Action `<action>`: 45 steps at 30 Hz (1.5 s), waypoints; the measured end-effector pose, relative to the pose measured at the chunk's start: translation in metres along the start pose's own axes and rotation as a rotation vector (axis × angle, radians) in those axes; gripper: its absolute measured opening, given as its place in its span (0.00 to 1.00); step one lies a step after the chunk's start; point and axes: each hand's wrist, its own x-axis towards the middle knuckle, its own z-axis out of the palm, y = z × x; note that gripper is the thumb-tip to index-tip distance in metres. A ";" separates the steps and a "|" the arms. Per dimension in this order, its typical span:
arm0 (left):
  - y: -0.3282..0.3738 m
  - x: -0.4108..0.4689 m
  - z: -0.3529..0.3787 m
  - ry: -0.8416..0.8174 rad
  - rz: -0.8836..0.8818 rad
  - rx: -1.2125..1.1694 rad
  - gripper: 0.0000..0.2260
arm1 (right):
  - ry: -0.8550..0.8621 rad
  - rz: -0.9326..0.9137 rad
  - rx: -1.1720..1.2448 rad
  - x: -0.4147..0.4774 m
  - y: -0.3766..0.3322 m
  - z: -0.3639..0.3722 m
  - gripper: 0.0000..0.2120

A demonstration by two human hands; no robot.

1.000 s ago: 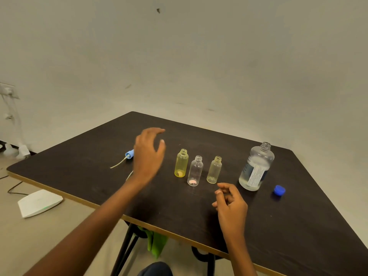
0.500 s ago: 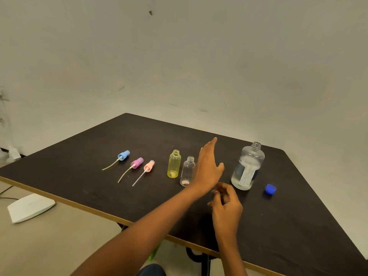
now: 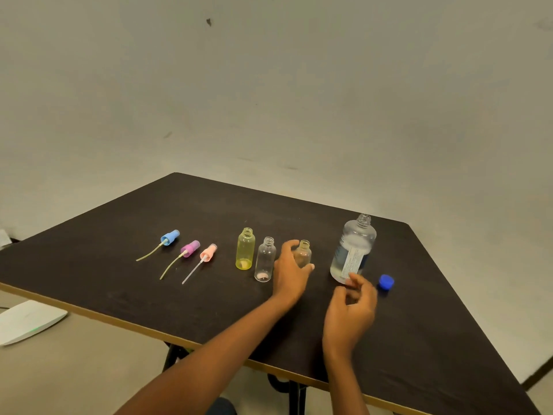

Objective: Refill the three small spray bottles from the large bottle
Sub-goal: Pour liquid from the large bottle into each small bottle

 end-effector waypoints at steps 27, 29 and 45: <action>0.096 -0.037 -0.111 -0.307 0.068 -0.325 0.18 | -0.356 0.186 -0.092 0.105 -0.006 0.030 0.36; 0.097 -0.039 -0.119 -0.285 0.080 -0.305 0.19 | -0.368 0.134 -0.082 0.103 -0.021 0.025 0.36; 0.152 -0.058 -0.167 -0.356 0.221 -0.268 0.16 | -0.391 -0.579 -0.277 0.085 -0.186 -0.022 0.30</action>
